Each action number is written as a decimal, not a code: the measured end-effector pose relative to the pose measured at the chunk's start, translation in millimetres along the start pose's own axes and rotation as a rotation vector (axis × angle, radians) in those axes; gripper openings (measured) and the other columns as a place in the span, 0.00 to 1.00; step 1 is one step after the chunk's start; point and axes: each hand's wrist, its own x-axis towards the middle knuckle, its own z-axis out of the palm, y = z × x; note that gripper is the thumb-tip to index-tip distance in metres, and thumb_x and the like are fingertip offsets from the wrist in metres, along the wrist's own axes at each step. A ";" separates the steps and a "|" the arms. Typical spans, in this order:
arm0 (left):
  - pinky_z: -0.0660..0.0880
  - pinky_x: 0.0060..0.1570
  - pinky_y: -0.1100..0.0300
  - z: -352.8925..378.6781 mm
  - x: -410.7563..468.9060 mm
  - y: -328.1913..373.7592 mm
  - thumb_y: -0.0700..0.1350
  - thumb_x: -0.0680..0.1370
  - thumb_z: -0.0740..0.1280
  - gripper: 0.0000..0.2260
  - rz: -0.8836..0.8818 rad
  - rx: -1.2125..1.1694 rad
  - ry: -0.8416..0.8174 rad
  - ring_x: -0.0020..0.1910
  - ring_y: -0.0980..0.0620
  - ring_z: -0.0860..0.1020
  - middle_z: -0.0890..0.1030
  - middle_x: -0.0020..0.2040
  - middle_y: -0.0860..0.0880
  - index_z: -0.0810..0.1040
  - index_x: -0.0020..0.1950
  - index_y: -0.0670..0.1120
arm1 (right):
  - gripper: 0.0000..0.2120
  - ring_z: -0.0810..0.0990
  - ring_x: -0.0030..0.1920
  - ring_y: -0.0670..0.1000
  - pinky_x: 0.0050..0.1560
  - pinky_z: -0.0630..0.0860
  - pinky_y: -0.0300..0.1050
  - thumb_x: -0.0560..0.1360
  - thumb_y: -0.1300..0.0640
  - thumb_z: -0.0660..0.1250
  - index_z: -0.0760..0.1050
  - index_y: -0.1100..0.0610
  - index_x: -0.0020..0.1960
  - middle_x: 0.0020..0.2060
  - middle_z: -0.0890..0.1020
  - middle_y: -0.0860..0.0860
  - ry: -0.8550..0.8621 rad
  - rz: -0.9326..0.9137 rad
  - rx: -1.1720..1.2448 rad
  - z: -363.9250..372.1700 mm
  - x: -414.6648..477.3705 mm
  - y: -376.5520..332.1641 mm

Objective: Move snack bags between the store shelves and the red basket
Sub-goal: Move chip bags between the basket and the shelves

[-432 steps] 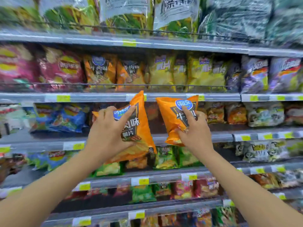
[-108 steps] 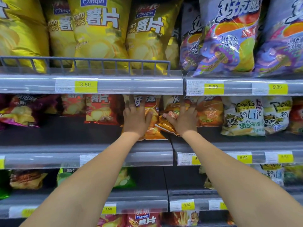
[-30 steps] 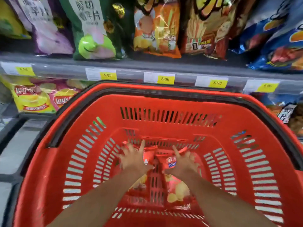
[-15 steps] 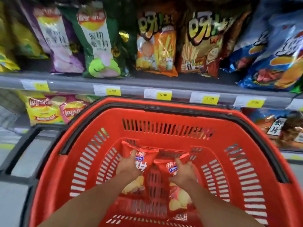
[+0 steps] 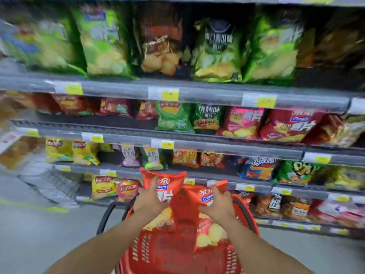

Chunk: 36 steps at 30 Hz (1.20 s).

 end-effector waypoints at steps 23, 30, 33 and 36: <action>0.70 0.45 0.56 -372.4 -165.1 199.8 0.61 0.66 0.74 0.45 0.397 -0.169 0.409 0.53 0.39 0.76 0.75 0.57 0.41 0.51 0.76 0.59 | 0.42 0.71 0.61 0.60 0.62 0.70 0.50 0.63 0.42 0.78 0.63 0.46 0.72 0.61 0.68 0.59 0.512 -0.353 0.236 -405.4 -177.0 -192.6; 0.75 0.56 0.50 -462.1 -137.4 249.3 0.64 0.64 0.74 0.48 0.502 -0.173 0.507 0.55 0.39 0.77 0.75 0.60 0.40 0.50 0.76 0.61 | 0.44 0.72 0.60 0.61 0.63 0.72 0.52 0.62 0.40 0.78 0.61 0.45 0.72 0.63 0.66 0.60 0.654 -0.348 0.342 -474.7 -155.3 -247.4; 0.75 0.56 0.50 -477.0 -116.5 268.1 0.64 0.64 0.74 0.47 0.516 -0.150 0.469 0.55 0.40 0.77 0.77 0.60 0.42 0.51 0.76 0.60 | 0.45 0.72 0.61 0.62 0.63 0.72 0.52 0.62 0.40 0.78 0.61 0.47 0.73 0.64 0.67 0.61 0.656 -0.305 0.350 -492.9 -137.2 -254.5; 0.74 0.55 0.52 -480.7 -97.7 287.6 0.62 0.65 0.75 0.47 0.516 -0.166 0.412 0.56 0.41 0.76 0.77 0.60 0.44 0.52 0.76 0.59 | 0.47 0.74 0.59 0.61 0.61 0.73 0.53 0.60 0.38 0.78 0.60 0.47 0.72 0.65 0.69 0.60 0.624 -0.268 0.369 -510.9 -111.8 -256.0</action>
